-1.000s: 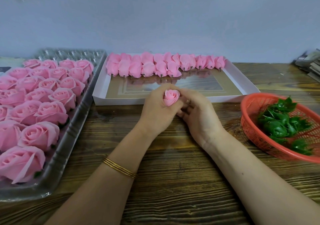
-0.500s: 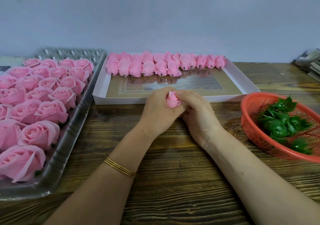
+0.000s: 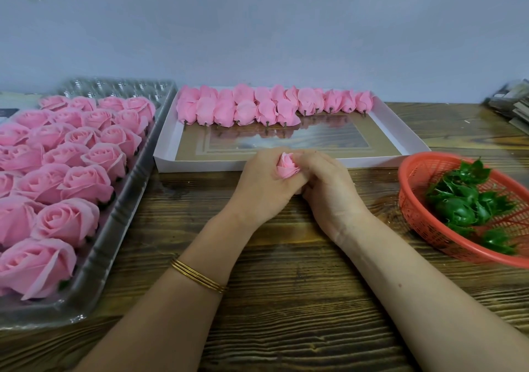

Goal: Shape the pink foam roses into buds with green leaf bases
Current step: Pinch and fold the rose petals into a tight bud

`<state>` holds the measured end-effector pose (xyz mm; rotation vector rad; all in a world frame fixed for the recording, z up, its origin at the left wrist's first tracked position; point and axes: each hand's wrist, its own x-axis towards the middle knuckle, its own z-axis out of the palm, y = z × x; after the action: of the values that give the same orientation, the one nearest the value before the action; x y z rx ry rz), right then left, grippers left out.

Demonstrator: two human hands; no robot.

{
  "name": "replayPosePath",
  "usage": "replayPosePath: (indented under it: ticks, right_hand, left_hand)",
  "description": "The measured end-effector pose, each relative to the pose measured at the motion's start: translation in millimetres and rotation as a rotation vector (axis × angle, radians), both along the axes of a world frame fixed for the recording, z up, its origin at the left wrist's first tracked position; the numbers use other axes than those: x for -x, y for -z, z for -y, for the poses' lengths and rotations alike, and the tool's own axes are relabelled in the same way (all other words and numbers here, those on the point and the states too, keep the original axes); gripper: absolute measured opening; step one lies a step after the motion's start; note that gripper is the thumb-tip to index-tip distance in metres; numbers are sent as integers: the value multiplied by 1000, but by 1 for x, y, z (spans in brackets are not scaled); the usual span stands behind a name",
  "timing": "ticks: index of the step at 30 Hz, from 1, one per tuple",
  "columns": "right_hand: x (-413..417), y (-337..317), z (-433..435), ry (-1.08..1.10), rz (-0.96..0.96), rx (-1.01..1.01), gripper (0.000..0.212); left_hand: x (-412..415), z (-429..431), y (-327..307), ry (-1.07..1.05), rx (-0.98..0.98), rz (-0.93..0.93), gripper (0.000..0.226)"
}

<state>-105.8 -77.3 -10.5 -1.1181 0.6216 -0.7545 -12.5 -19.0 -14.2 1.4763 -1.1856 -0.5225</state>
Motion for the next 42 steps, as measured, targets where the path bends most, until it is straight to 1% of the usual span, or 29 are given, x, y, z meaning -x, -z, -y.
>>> replayPosePath:
  ticks: [3, 6, 7, 9, 12, 13, 15, 19, 23, 25, 29, 33, 37, 40, 42]
  right_hand:
    - [0, 0, 0, 6, -7, 12, 28]
    - [0, 1, -1, 5, 14, 15, 9]
    - [0, 1, -1, 7, 29, 11, 8]
    - [0, 0, -2, 9, 67, 2, 15]
    - [1, 0, -2, 6, 96, -22, 23]
    - [1, 0, -1, 17, 98, -38, 24]
    - [2, 1, 0, 44, 76, -31, 20]
    - [1, 3, -5, 43, -35, 113, 31]
    - [-2, 6, -12, 23, -94, 324, 28]
    - [-3, 8, -12, 36, -83, 357, 28]
    - [-3, 9, -12, 57, -70, 392, 25]
    - [-1, 8, -11, 44, -72, 387, 30]
    - [0, 7, -9, -16, -50, 283, 39]
    - [1, 7, -6, -84, -38, 218, 31]
    - [2, 7, -5, -126, -29, 186, 26]
  left_hand:
    - [0, 0, 1, 1, -7, 10, 33]
    - [-1, 1, 1, 7, -9, -6, 22]
    - [-2, 1, 1, 7, -8, -22, 19]
    - [-2, 1, 1, 6, 14, -74, 20]
    - [-1, 2, 1, -41, 58, -114, 34]
    - [-1, 3, 1, -62, 82, -143, 34]
    - [-1, 5, 0, -109, 144, -244, 31]
    - [1, 8, -1, -155, 186, -389, 34]
    - [3, 10, -2, -100, 186, -575, 31]
    - [2, 10, -1, -77, 186, -610, 27]
    - [2, 11, 0, -34, 173, -615, 18]
    - [0, 7, -1, 16, 143, -588, 13]
    - [-1, 2, -7, 57, 79, -605, 17]
    - [-2, 0, -9, 73, 56, -587, 14]
    - [-4, -1, -9, 92, 50, -568, 18]
